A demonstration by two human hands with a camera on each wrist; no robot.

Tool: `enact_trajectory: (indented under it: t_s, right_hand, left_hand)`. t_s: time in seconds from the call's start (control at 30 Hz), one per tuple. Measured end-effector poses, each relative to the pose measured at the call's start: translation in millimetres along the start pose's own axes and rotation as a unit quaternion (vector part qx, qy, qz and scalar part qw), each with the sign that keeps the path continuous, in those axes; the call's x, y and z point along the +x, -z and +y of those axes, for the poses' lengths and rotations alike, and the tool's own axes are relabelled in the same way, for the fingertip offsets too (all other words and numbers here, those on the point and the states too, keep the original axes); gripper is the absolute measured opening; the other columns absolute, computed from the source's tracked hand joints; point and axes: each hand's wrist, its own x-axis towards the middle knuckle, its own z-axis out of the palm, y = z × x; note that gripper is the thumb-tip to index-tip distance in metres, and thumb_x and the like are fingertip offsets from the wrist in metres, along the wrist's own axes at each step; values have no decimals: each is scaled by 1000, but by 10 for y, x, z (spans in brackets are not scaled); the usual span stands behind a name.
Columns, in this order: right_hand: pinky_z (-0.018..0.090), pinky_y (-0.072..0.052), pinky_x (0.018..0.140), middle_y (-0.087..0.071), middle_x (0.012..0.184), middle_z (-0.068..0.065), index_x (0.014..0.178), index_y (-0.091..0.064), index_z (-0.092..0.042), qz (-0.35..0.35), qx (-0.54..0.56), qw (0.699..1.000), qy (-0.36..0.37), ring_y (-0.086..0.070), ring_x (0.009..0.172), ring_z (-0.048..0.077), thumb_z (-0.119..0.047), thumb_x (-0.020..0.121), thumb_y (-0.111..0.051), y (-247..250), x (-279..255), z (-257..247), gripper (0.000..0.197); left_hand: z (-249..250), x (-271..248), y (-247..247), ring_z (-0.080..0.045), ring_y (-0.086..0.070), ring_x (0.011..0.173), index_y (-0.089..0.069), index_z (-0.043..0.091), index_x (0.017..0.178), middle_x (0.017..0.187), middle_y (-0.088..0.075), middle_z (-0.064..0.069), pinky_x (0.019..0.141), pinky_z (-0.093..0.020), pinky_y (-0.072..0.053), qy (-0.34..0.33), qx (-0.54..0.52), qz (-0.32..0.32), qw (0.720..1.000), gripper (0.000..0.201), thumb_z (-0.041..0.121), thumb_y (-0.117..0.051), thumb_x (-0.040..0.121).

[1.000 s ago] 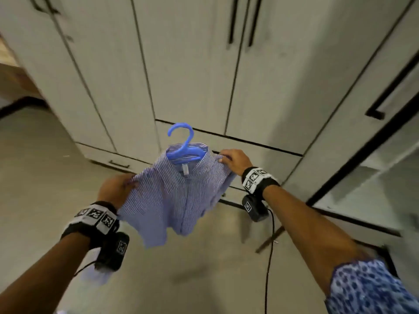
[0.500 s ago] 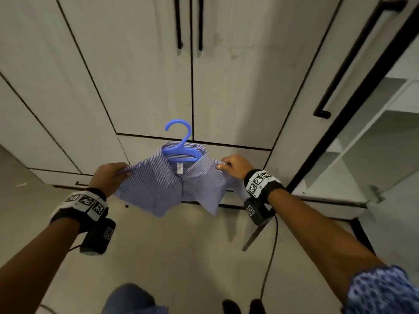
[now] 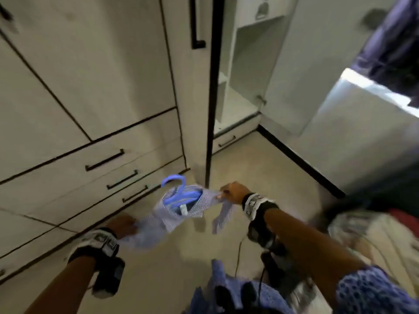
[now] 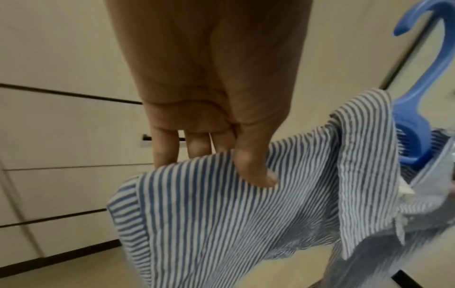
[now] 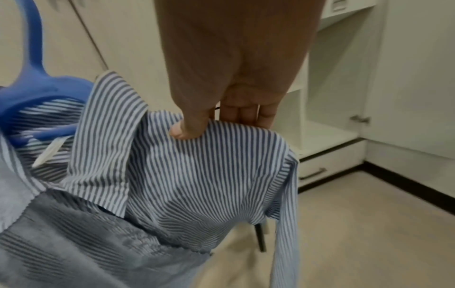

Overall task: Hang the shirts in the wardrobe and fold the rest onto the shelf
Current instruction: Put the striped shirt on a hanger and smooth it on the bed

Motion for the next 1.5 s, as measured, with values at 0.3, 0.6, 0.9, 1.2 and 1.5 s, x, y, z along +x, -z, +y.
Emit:
enact_trajectory:
  t_s: [0.3,0.6,0.9,1.2,1.5]
  right_hand:
    - [37,-44,91,-64,117,17,116,-63,-5,206,55,947,-241,-58,109,33,-38,94,-52,363,-1394,1122,41]
    - [39,-44,74,-66,93,25,103,-64,3,371,95,872,-305,-63,91,38,-26,94,-56,1103,-1980,2140,31]
    - [32,-31,57,-47,57,3,70,-60,-8,453,117,857,-215,-46,60,21,-34,91,-57,2678,-1666,3026,34]
    - [22,-38,53,-56,56,-8,70,-64,-24,608,112,786,7,-50,53,-1,-64,78,-56,4645,-1319,3215,41]
    - [16,-22,45,-37,46,-13,65,-47,-19,743,-19,664,80,-36,46,-1,-32,89,-57,6895,-690,2748,29]
  left_hand:
    - [1681,163,246,-28,-61,86,-66,-3,92,85,-61,-15,70,-29,-36,-281,-75,82,953,19,16,-63,88]
    - [3533,327,715,-31,-60,102,-63,4,114,110,-65,-15,87,-35,-45,-359,-85,139,919,28,20,-50,95]
    - [5042,638,2222,-25,-55,113,-63,11,104,108,-66,-7,113,-57,-1,-304,-51,354,883,24,12,-40,98]
    - [5721,357,4330,-26,-54,99,-63,9,100,94,-63,-10,105,-38,-16,-327,-89,472,814,19,17,-46,97]
    - [5954,411,6404,-33,-40,131,-28,4,144,143,-40,-20,105,-34,-32,-303,-141,541,772,66,19,-61,90]
